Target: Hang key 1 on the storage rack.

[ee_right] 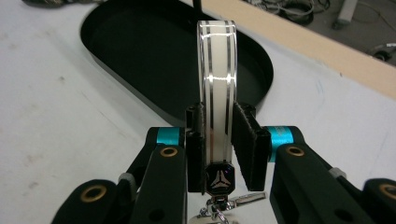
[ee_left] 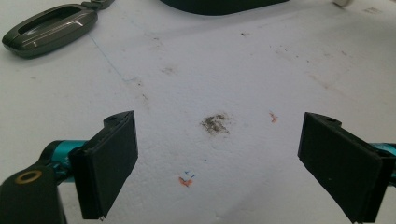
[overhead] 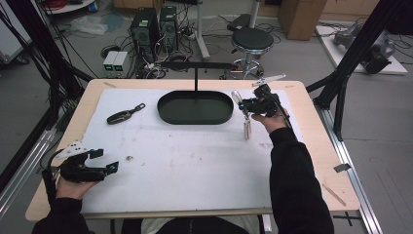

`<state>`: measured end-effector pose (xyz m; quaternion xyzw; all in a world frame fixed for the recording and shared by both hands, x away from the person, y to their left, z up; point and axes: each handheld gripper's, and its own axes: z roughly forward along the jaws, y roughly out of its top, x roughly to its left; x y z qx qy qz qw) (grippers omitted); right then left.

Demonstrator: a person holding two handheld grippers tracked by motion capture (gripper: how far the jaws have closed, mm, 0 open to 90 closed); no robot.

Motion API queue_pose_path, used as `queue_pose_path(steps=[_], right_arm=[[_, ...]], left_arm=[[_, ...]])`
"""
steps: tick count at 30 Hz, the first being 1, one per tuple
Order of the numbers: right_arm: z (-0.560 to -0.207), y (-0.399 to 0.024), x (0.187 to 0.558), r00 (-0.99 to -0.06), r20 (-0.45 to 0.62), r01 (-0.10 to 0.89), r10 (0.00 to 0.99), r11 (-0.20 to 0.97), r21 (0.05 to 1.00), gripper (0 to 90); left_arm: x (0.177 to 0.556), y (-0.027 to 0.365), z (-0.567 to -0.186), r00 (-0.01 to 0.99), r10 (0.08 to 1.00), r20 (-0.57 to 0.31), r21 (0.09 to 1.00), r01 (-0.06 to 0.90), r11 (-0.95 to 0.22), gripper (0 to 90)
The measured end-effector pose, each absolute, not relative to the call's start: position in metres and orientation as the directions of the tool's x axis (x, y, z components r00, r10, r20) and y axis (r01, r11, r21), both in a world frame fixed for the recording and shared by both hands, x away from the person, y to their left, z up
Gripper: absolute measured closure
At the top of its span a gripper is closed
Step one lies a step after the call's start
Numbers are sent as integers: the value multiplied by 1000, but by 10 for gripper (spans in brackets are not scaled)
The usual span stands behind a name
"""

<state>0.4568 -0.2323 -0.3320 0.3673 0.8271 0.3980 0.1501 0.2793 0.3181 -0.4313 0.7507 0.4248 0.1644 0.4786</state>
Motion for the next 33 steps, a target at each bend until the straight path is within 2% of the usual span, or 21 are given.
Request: queue_pose_path(steps=[14, 27, 33], right_arm=[[-293, -191, 460, -729, -1, 399, 685, 426, 812, 755], [-262, -177, 467, -737, -18, 369, 675, 425, 827, 755], [-259, -165, 481, -746, -26, 366, 666, 441, 819, 755]], left_arm=[[279, 319, -431, 588, 793, -159, 859, 479, -182, 125], [282, 322, -432, 588, 789, -179, 864, 478, -160, 125], [288, 322, -435, 588, 787, -187, 860, 485, -159, 125]])
